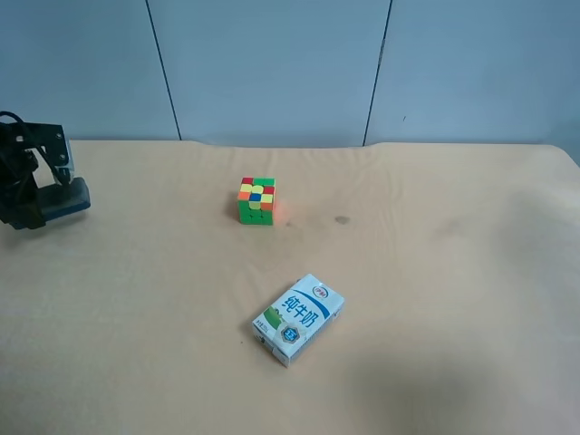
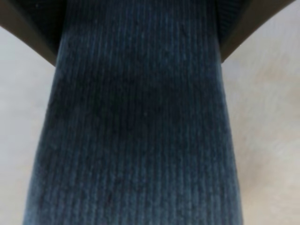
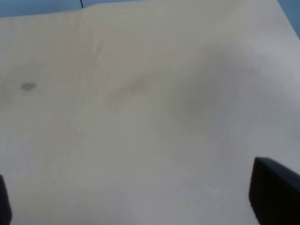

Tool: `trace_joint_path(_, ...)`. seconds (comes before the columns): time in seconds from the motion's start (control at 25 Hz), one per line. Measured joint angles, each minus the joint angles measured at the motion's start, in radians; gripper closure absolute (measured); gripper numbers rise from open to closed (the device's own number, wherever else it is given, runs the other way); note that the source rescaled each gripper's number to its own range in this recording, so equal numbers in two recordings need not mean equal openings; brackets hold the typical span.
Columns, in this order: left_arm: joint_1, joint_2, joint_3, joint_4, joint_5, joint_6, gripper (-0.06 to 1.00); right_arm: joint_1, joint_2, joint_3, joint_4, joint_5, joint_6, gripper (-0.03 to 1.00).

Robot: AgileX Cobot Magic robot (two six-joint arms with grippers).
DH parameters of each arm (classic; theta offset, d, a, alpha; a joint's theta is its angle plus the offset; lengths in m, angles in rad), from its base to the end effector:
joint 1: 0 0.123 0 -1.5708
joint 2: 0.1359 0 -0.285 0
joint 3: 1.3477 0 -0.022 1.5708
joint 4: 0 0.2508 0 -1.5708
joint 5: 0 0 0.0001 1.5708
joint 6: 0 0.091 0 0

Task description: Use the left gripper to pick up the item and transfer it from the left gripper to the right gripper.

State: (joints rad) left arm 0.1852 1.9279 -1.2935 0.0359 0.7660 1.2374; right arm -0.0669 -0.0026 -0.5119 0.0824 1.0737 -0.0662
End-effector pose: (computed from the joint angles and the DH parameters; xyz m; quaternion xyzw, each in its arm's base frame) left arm 0.3766 0.0729 0.1744 0.5076 0.8518 0.0944 0.0881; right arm -0.0069 0.0071 0.2797 -0.0019 0.8521 0.0063 0.5233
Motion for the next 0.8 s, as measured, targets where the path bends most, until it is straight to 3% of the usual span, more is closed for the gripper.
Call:
trace_joint_path(0.16,-0.039,-0.112,0.000,-0.012,0.085,-0.001,0.94,0.000,0.000,0.000,0.000,0.000,0.000,-0.03)
trace_joint_path(0.36,-0.140,-0.239,0.000,-0.011,0.180,-0.055,0.94,0.000,0.000,0.000,0.000,0.000,0.000,-0.03)
trace_joint_path(0.56,-0.296,-0.288,0.000,-0.010,0.296,-0.113,0.94,0.000,0.000,0.000,0.000,0.000,0.000,-0.03)
trace_joint_path(0.8,-0.524,-0.298,0.000,-0.010,0.312,-0.231,0.94,0.000,0.000,0.000,0.000,0.000,0.000,-0.03)
